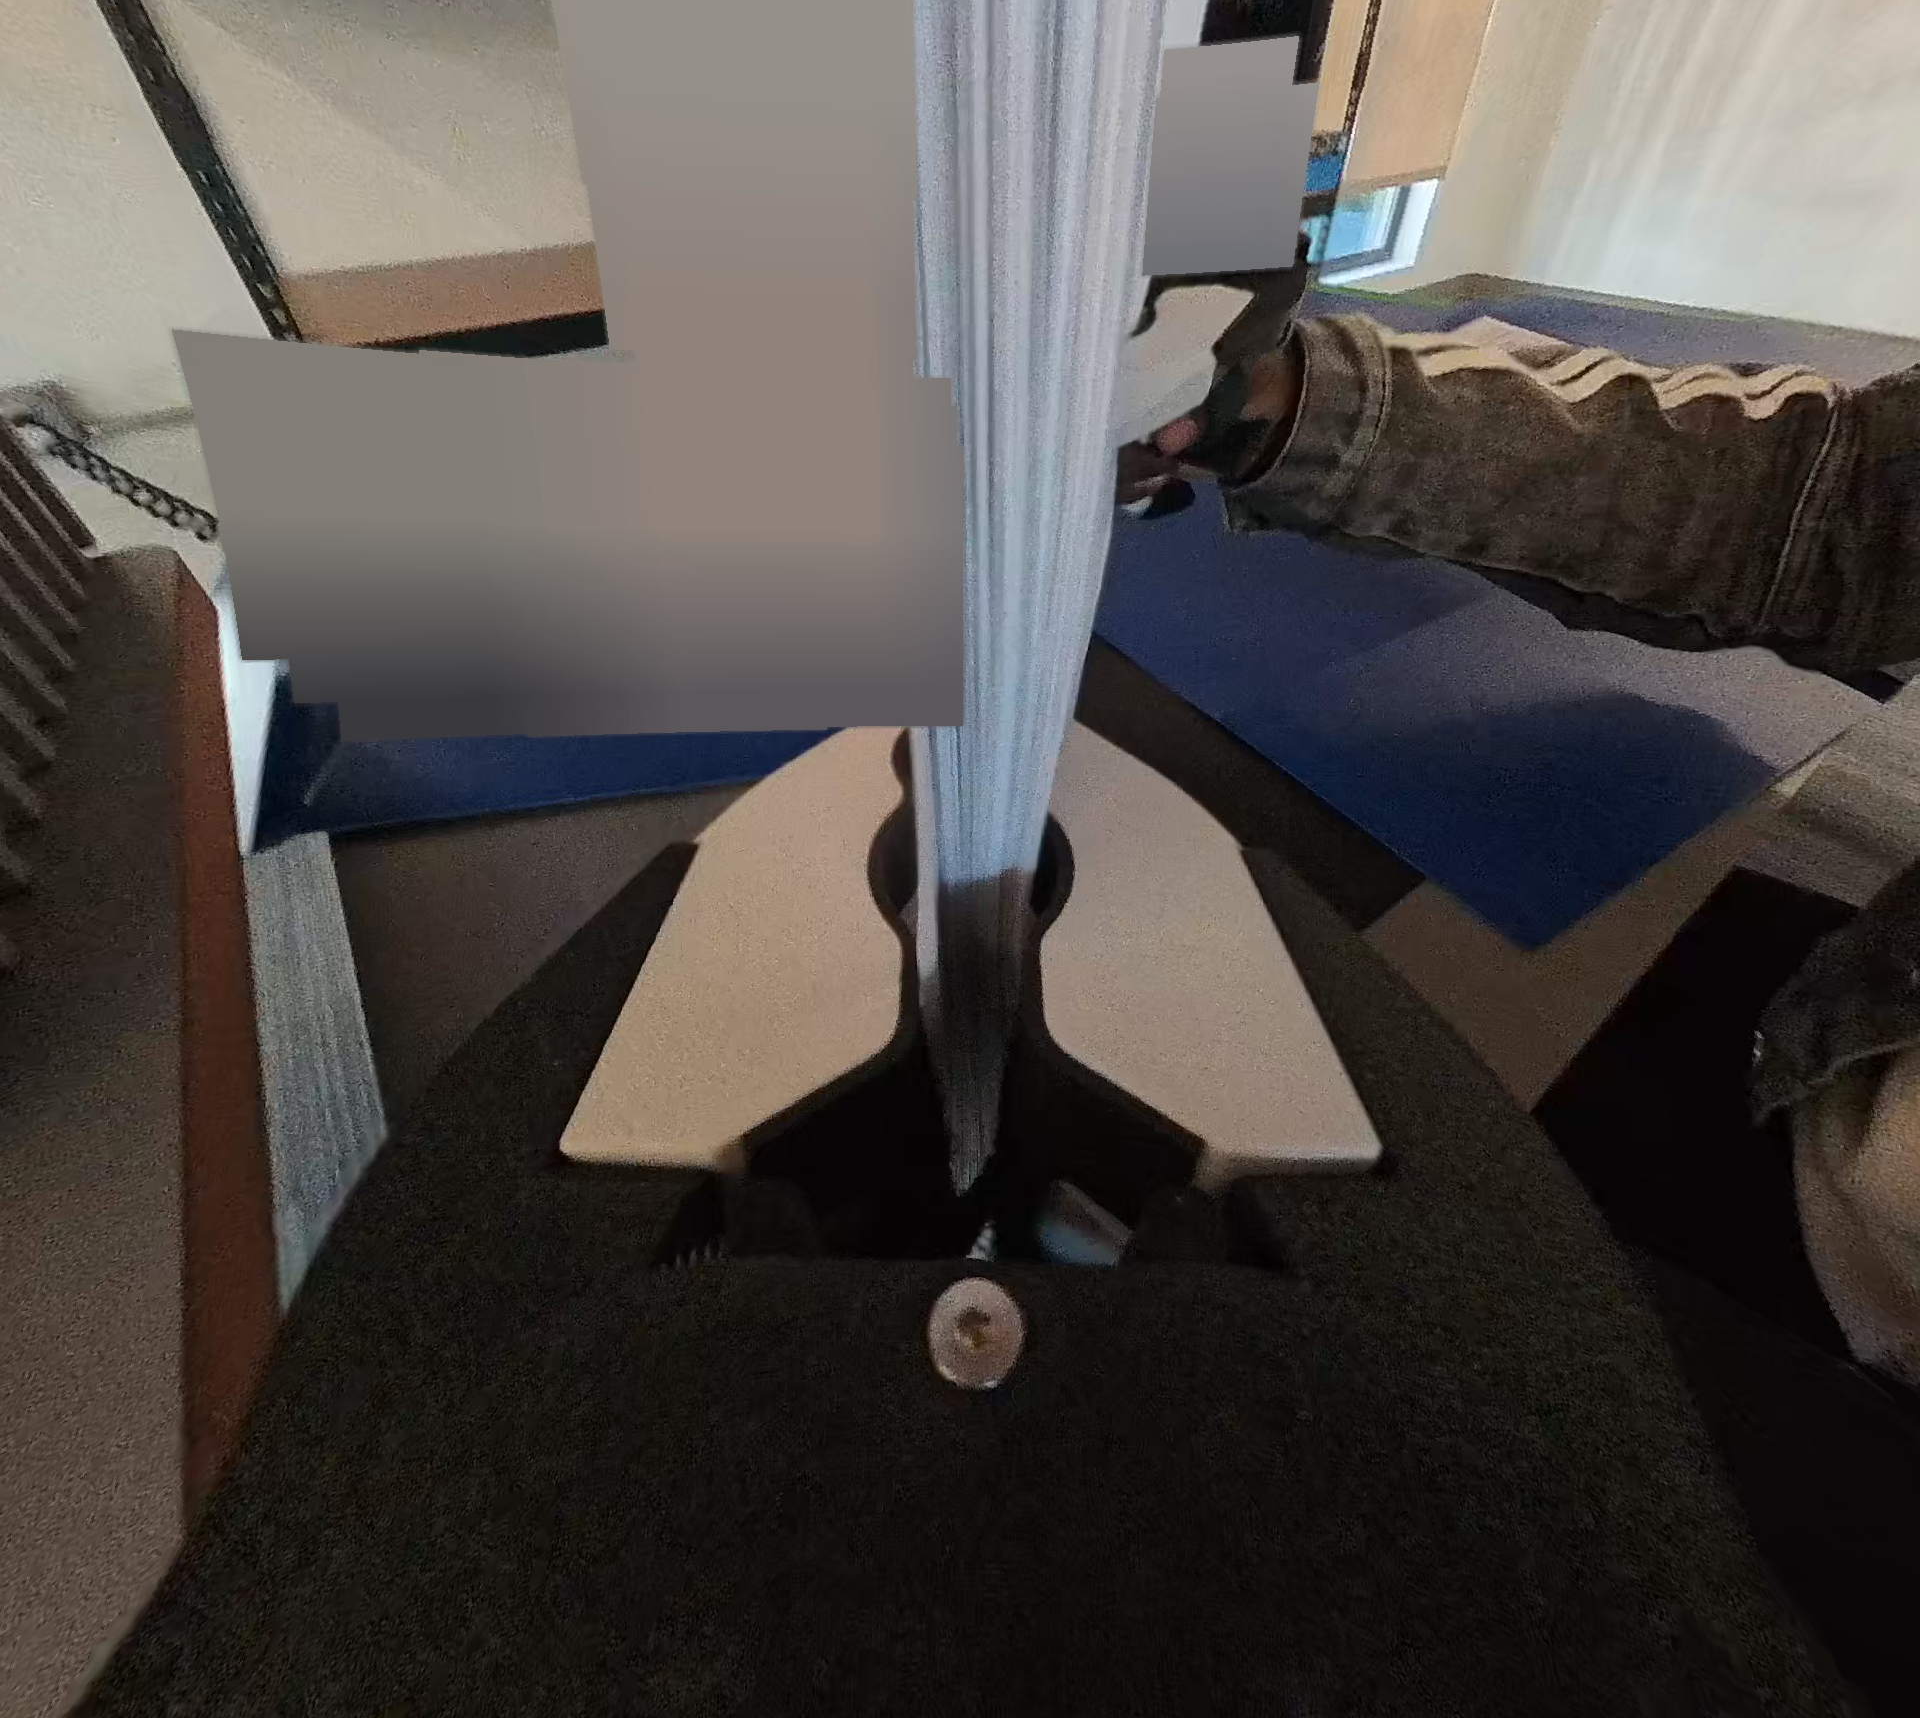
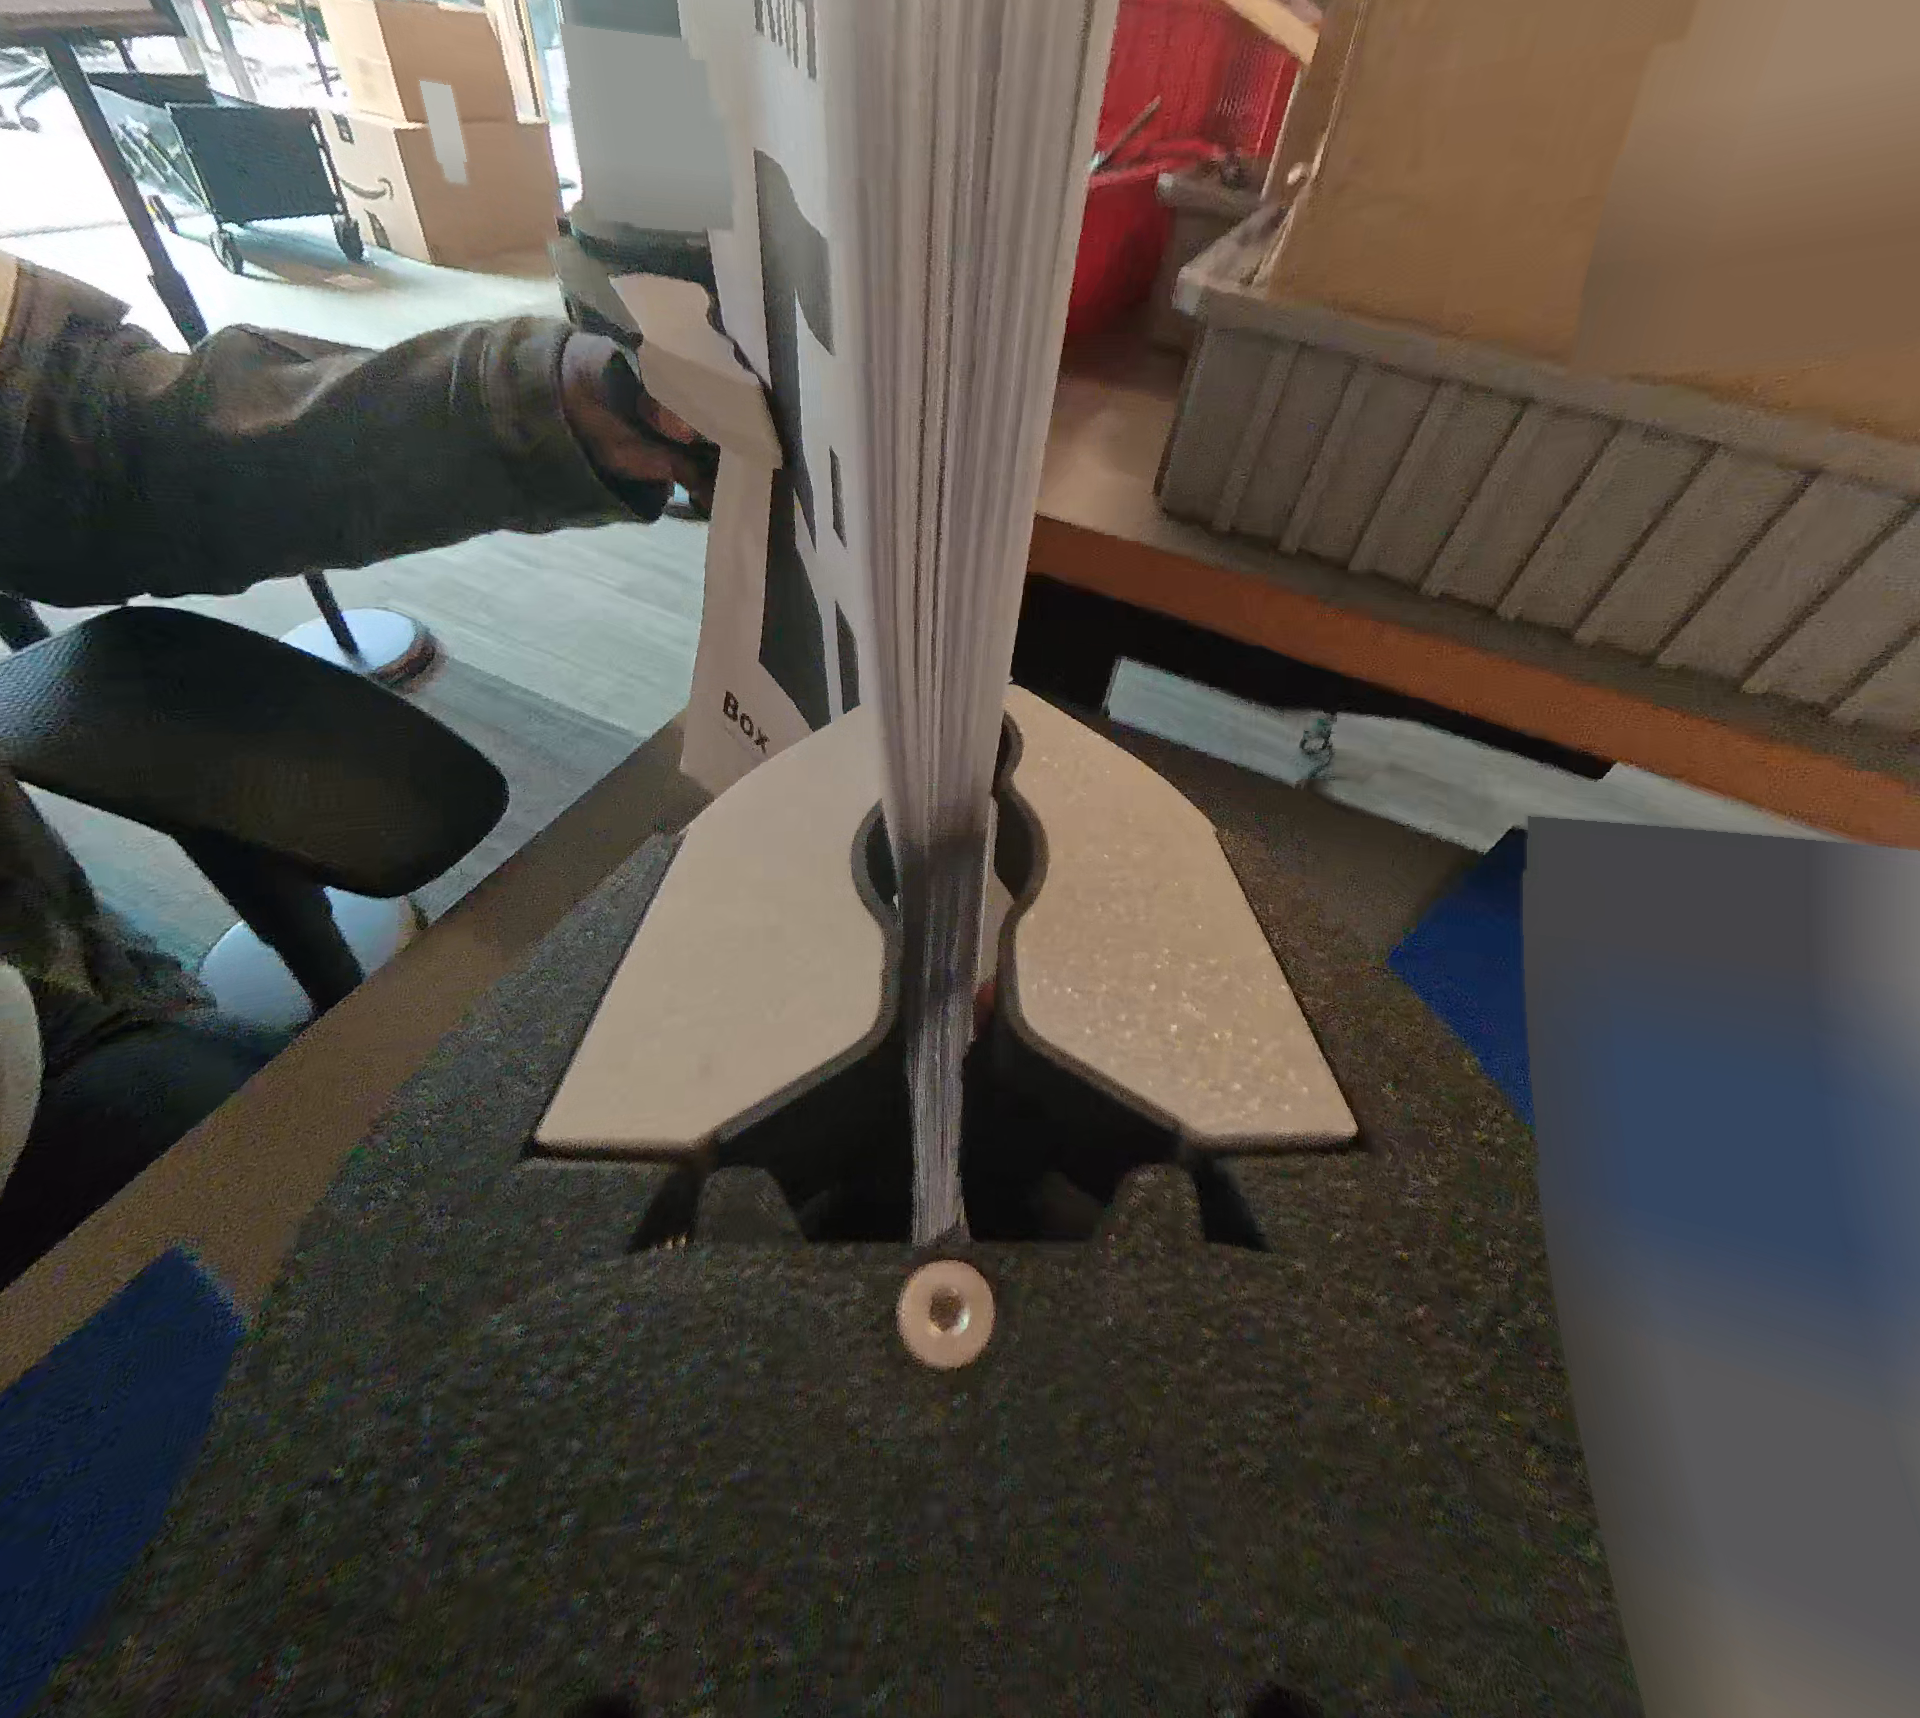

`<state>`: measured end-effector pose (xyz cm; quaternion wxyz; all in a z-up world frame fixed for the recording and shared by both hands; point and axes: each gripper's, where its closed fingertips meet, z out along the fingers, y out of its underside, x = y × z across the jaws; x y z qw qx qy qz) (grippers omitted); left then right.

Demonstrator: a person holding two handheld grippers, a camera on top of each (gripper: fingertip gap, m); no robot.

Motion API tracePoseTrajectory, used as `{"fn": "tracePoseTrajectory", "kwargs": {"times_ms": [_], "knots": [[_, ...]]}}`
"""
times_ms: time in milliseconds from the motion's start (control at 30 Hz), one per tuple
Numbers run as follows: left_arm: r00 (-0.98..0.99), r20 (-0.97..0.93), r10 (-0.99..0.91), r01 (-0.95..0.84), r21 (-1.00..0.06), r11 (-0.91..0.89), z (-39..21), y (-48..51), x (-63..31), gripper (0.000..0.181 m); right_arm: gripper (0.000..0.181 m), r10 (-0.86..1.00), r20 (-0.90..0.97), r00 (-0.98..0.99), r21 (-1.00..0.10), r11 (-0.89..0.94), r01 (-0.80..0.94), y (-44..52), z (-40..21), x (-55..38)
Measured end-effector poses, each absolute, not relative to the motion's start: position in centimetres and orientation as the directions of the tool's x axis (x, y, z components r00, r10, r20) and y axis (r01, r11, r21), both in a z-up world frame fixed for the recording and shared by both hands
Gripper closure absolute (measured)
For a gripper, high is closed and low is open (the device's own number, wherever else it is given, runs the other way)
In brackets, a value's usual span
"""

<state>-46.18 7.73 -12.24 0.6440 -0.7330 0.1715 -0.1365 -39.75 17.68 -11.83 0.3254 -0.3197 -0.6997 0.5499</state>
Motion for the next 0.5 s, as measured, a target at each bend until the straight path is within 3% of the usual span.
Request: {"fn": "tracePoseTrajectory", "kwargs": {"times_ms": [33, 100, 133, 233, 400, 500], "knots": [[0.894, 0.021, -0.447, -0.05, -0.988, -0.147, -13.3, 7.9, -46.0, 0.155, 0.167, 0.802, 0.062, -0.594, -0.976, 0.173, 0.132, 17.8, -12.9, -39.7], [0.892, 0.121, -0.436, 0.039, -0.981, -0.192, -15.3, 8.7, -46.1, 0.111, 0.136, 0.799, -0.018, -0.601, -0.979, 0.108, 0.173, 18.1, -14.6, -40.0], [0.883, 0.142, -0.446, 0.052, -0.977, -0.209, -16.0, 8.8, -45.8, 0.109, 0.124, 0.789, -0.039, -0.614, -0.98, 0.091, 0.18, 18.1, -15.2, -40.0], [0.864, 0.084, -0.497, 0.03, -0.993, -0.116, -15.9, 9.2, -44.5, 0.111, 0.119, 0.749, -0.051, -0.66, -0.99, 0.047, 0.13, 17.2, -15.7, -40.2], [0.853, 0.048, -0.52, -0.002, -0.996, -0.095, -15.7, 9.7, -43.7, 0.096, 0.115, 0.741, 0.0, -0.671, -0.987, 0.109, 0.121, 16.2, -15.9, -40.7], [0.868, -0.03, -0.495, -0.043, -0.999, -0.015, -15.0, 8.9, -44.2, 0.118, 0.132, 0.744, 0.03, -0.667, -0.995, 0.083, 0.049, 16.3, -14.7, -40.4]]}}
